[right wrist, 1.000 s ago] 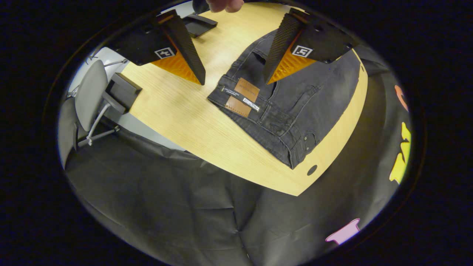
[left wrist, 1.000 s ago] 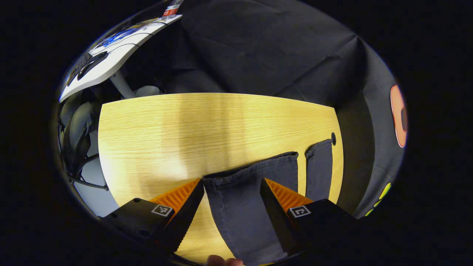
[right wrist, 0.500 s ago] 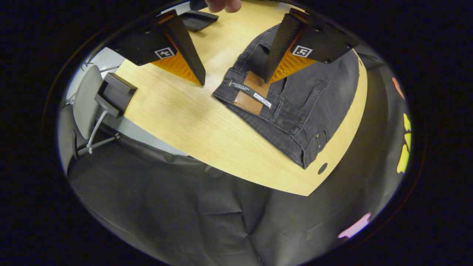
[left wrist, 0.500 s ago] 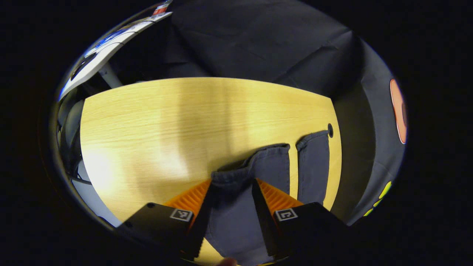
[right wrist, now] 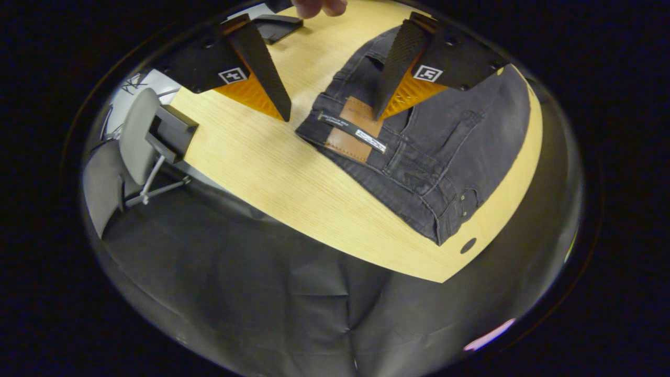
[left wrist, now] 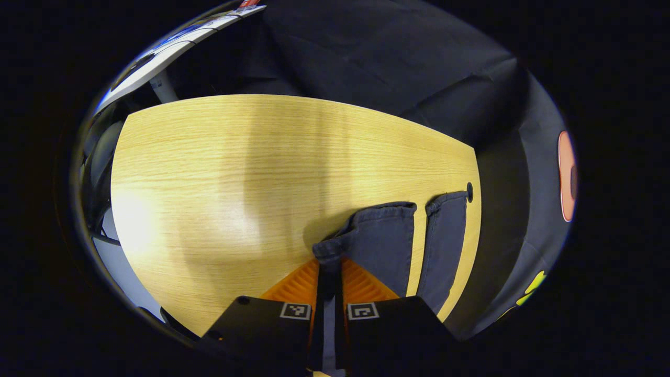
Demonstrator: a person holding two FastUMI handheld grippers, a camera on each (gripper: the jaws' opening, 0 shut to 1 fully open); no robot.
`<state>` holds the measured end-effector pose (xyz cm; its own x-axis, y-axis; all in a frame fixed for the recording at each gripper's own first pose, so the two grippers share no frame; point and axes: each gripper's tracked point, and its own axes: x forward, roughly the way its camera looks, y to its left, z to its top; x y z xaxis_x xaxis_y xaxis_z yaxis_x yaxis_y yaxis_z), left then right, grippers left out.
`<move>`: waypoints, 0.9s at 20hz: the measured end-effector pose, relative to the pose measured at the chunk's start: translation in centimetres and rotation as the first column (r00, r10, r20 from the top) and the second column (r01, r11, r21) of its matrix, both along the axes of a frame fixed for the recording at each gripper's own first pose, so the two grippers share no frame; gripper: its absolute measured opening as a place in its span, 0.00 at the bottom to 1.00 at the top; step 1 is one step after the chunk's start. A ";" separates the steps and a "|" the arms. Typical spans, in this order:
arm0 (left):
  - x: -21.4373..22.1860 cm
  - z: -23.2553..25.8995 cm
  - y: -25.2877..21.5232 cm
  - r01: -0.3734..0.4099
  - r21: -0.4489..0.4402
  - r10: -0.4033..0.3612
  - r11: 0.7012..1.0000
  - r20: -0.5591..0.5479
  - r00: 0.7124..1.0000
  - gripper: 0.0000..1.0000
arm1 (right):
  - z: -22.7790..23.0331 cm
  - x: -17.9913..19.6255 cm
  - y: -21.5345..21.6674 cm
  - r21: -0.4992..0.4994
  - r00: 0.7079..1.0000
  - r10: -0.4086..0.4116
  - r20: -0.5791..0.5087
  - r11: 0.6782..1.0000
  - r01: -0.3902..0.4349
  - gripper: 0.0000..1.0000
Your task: Grasp the waist and the cuffs of the jeans and fold them to make the two legs overlap; first hold the waist and fold one-third of the jeans toward the cuffs, then hold the cuffs and fold the remaining one-third in the same direction to finish folding.
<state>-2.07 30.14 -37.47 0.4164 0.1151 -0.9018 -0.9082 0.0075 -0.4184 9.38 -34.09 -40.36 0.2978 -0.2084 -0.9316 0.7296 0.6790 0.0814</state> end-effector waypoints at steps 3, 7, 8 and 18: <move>0.1 -0.1 -0.1 0.008 -0.011 -0.008 1.000 0.015 1.000 0.09 | -0.4 0.6 0.7 -0.065 0.999 0.003 -0.051 0.998 -0.006 0.99; 0.5 0.2 -0.4 0.027 -0.023 -0.025 0.999 0.055 0.998 0.06 | -0.4 1.5 1.3 0.043 0.997 -0.076 -0.011 0.996 0.076 0.57; 0.5 0.3 -0.6 0.038 -0.024 -0.037 0.999 0.058 0.998 0.05 | -0.3 1.3 1.8 0.081 0.995 -0.100 -0.011 0.992 0.101 0.41; 1.8 5.5 -1.3 0.071 -0.065 -0.058 0.995 0.175 0.983 0.05 | 3.5 1.5 2.5 0.284 0.983 -0.166 0.078 0.949 0.138 0.07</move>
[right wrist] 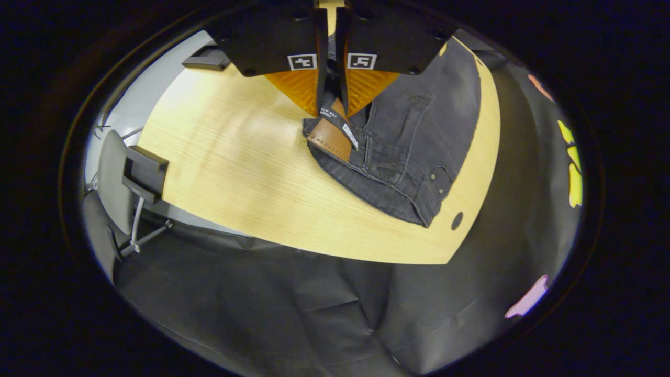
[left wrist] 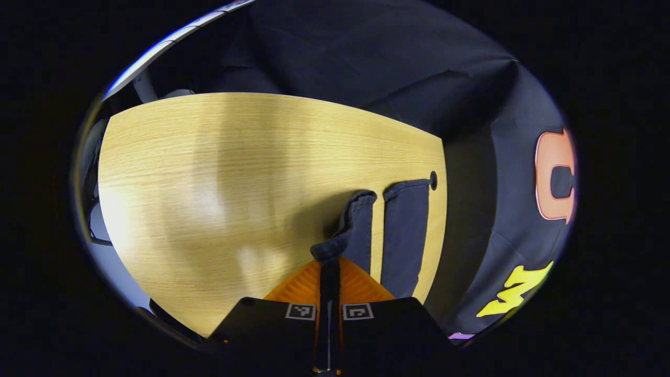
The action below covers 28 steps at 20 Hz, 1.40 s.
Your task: Grasp the waist and the cuffs of the jeans and fold them to make the two legs overlap; first hold the waist and fold one-third of the jeans toward the cuffs, then hold the cuffs and fold the remaining one-third in the same direction to finish folding.
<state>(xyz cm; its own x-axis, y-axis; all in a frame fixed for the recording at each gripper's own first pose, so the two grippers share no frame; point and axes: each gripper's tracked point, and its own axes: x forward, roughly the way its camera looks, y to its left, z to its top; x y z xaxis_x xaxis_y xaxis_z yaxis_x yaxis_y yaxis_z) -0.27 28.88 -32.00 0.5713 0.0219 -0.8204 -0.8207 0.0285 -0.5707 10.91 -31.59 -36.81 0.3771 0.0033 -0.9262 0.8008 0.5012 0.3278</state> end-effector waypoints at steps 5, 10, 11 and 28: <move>1.8 3.0 0.1 -0.045 -0.030 0.046 0.999 0.042 0.998 0.04 | 3.4 0.8 1.6 0.110 0.997 -0.061 0.039 0.992 0.056 0.06; 4.7 5.2 1.0 -0.154 -0.125 0.155 0.980 -0.002 0.988 0.04 | 7.1 5.2 3.3 0.281 0.990 -0.137 0.025 0.952 0.124 0.06; 5.9 5.4 1.3 -0.170 -0.134 0.169 0.976 -0.021 0.985 0.04 | 7.9 6.5 3.4 0.296 0.990 -0.139 0.027 0.947 0.125 0.06; 23.2 0.5 5.8 -0.215 -0.106 0.194 0.971 -0.185 0.963 0.05 | 3.7 28.1 4.0 0.447 0.980 -0.197 -0.009 0.876 0.181 0.06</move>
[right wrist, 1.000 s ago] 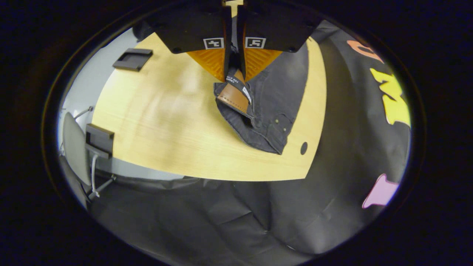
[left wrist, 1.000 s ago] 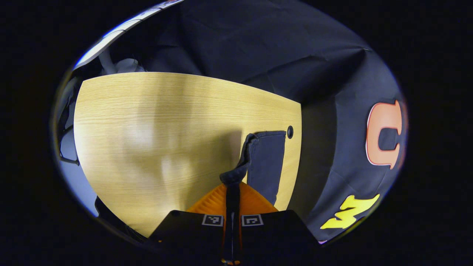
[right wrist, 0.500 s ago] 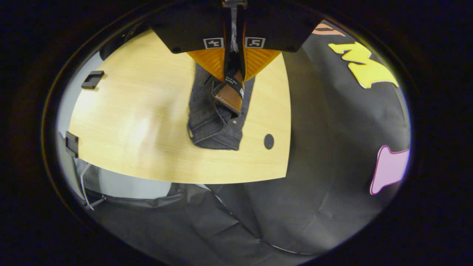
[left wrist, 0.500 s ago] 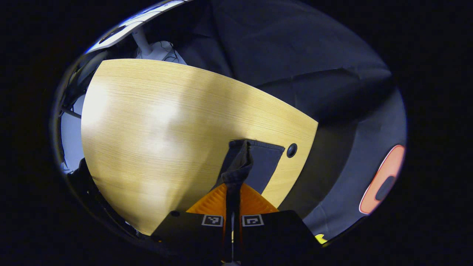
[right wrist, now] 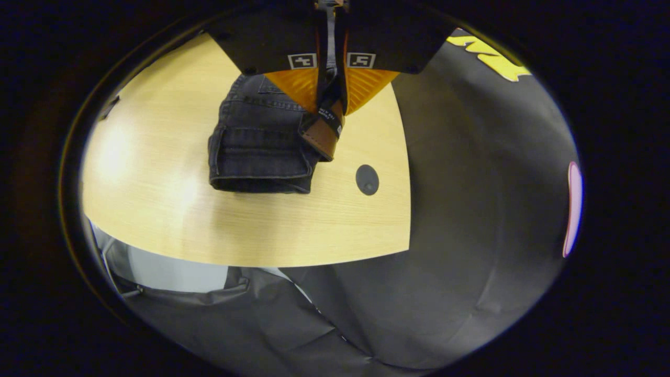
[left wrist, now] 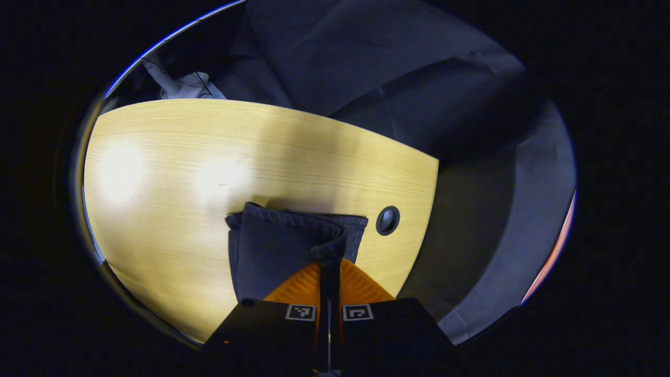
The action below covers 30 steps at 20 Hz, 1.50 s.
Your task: Grasp the waist and the cuffs of the jeans and fold them to make the two legs overlap; first hold the waist and fold one-third of the jeans toward the cuffs, then hold the cuffs and fold the remaining one-third in the same direction to finish folding.
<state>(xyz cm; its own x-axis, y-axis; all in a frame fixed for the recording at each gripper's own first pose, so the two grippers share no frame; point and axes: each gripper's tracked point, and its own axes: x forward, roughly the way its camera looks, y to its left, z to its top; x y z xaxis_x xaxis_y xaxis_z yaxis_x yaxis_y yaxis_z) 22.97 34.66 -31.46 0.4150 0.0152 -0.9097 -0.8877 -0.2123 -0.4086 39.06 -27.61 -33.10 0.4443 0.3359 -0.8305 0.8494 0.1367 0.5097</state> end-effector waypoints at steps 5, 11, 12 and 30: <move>2.0 -4.7 0.2 0.057 0.005 -0.057 0.998 -0.057 0.997 0.05 | -2.2 0.5 -0.3 0.019 1.000 0.006 -0.031 1.000 -0.005 0.06; 2.6 -5.4 0.8 0.092 0.025 -0.089 0.995 -0.109 0.990 0.33 | -2.8 1.5 -0.7 0.014 1.000 -0.007 -0.013 1.000 0.007 0.27; 2.2 -4.8 0.9 0.101 0.032 -0.096 0.994 -0.122 0.988 0.52 | -2.3 1.6 -0.9 0.006 1.000 0.001 0.001 1.000 -0.001 0.26; -3.4 28.3 -13.1 0.401 0.906 -0.785 0.133 -0.150 0.601 0.94 | 23.3 -14.8 5.4 -0.888 0.599 0.725 0.340 0.458 -0.050 0.96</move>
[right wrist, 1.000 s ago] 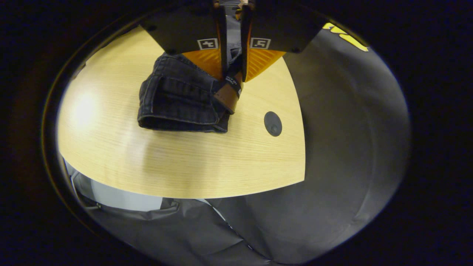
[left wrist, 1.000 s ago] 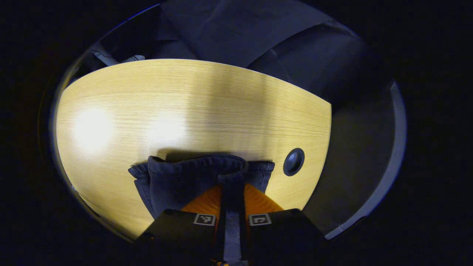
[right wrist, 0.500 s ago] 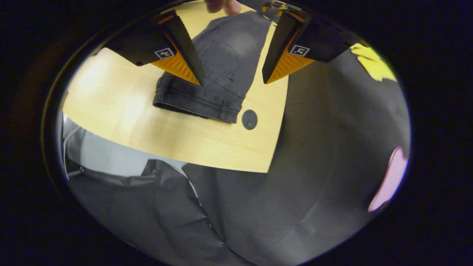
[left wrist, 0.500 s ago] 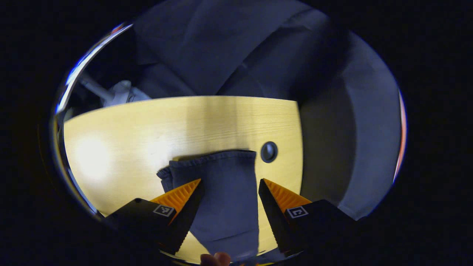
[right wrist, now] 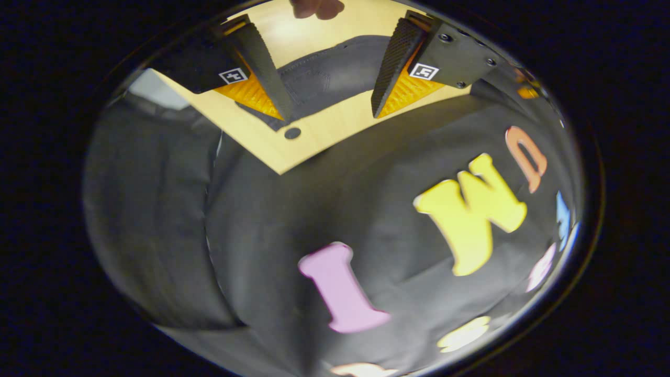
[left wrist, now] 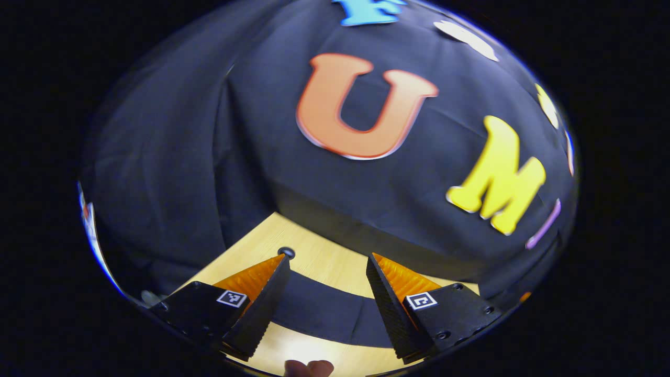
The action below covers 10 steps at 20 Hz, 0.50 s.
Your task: Grasp the waist and the cuffs of the jeans and fold them to make the two legs overlap; first hold the waist and fold one-third of the jeans toward the cuffs, then hold the cuffs and fold the remaining one-third in the same direction to finish folding.
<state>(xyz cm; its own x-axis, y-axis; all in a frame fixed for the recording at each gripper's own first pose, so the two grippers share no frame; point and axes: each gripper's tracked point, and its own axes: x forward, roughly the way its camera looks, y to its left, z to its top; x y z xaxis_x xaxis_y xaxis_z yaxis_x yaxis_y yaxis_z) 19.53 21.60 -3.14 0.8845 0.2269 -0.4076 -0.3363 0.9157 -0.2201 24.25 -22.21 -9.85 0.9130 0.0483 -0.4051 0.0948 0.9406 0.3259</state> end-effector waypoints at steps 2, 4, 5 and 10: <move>-2.1 1.3 -3.5 0.047 0.094 -0.053 0.994 0.057 0.997 0.94 | 0.7 -2.3 2.2 -0.117 0.997 0.031 0.067 0.993 -0.023 0.96; -4.1 0.8 -6.4 0.077 0.164 -0.092 0.983 0.089 0.992 0.94 | 0.2 -3.9 3.5 -0.188 0.993 0.030 0.112 0.982 -0.009 0.96; -5.2 0.3 -7.8 0.093 0.174 -0.111 0.980 0.093 0.989 0.95 | -0.1 -3.9 4.0 -0.199 0.992 0.040 0.123 0.980 -0.015 0.96; -9.9 -2.1 -12.8 0.158 0.242 -0.189 0.957 0.112 0.976 0.96 | -1.1 -5.3 4.4 -0.138 0.997 0.027 0.069 0.990 -0.017 1.00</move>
